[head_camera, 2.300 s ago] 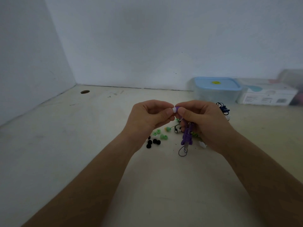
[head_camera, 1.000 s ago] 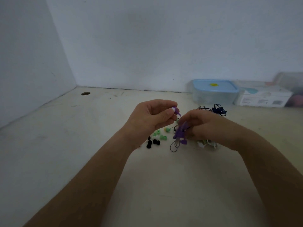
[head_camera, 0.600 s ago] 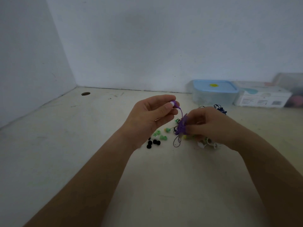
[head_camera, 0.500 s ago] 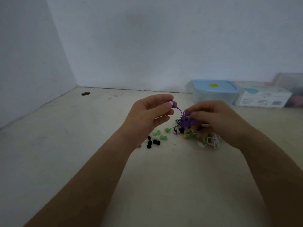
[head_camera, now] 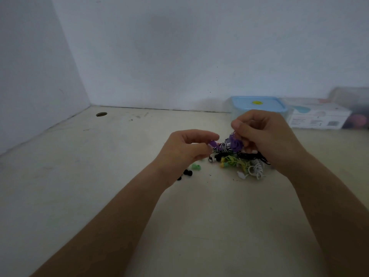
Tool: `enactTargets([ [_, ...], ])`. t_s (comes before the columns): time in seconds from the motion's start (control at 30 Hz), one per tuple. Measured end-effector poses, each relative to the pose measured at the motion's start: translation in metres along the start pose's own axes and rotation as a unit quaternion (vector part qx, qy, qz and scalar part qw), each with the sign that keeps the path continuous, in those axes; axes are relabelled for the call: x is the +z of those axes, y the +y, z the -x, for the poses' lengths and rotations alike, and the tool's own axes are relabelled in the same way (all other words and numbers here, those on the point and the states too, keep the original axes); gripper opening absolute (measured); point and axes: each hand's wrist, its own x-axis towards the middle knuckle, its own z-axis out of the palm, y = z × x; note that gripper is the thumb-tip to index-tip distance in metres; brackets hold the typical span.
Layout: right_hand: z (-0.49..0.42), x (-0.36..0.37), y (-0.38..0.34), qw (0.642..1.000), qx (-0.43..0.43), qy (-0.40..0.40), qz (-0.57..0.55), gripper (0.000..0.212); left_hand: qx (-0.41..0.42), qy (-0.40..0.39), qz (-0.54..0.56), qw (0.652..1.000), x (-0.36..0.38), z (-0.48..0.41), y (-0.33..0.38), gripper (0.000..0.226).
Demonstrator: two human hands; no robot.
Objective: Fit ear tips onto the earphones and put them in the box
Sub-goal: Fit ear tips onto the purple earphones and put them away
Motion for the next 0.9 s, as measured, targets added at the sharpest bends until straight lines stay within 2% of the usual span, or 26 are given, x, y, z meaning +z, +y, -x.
enactTargets([
  [0.07,0.000,0.001,0.002,0.999,-0.008,-0.022,0.032,0.012,0.004,0.001,-0.005,1.000,0.000,0.000,-0.001,0.027],
  [0.17,0.001,0.000,0.003,0.997,-0.002,-0.051,0.060,0.010,0.025,-0.014,-0.096,0.995,0.001,0.002,-0.001,0.026],
  [0.23,0.001,0.000,0.003,0.994,0.022,-0.077,0.074,0.017,0.045,-0.023,-0.167,0.985,0.004,0.002,-0.003,0.026],
  [0.4,0.002,0.002,0.002,0.988,0.071,-0.100,0.094,0.031,0.095,-0.052,-0.357,0.928,0.008,-0.001,-0.015,0.032],
  [0.5,0.004,0.006,0.002,0.985,0.061,-0.131,0.093,0.024,0.106,-0.073,-0.430,0.894,0.007,-0.001,-0.018,0.031],
  [0.6,0.003,0.007,0.006,0.986,0.043,-0.119,0.109,0.011,0.103,-0.089,-0.466,0.874,0.006,-0.002,-0.017,0.027],
  [0.67,0.001,0.008,0.010,0.985,0.016,-0.088,0.146,0.008,0.093,-0.100,-0.460,0.878,0.003,-0.002,-0.013,0.029],
  [0.73,0.000,0.013,0.014,0.981,-0.011,-0.071,0.180,0.010,0.078,-0.086,-0.431,0.895,-0.005,-0.003,-0.006,0.030],
  [0.9,0.004,0.031,0.017,0.967,-0.054,-0.104,0.227,0.012,0.088,0.048,-0.390,0.915,-0.040,-0.006,0.004,0.031],
])
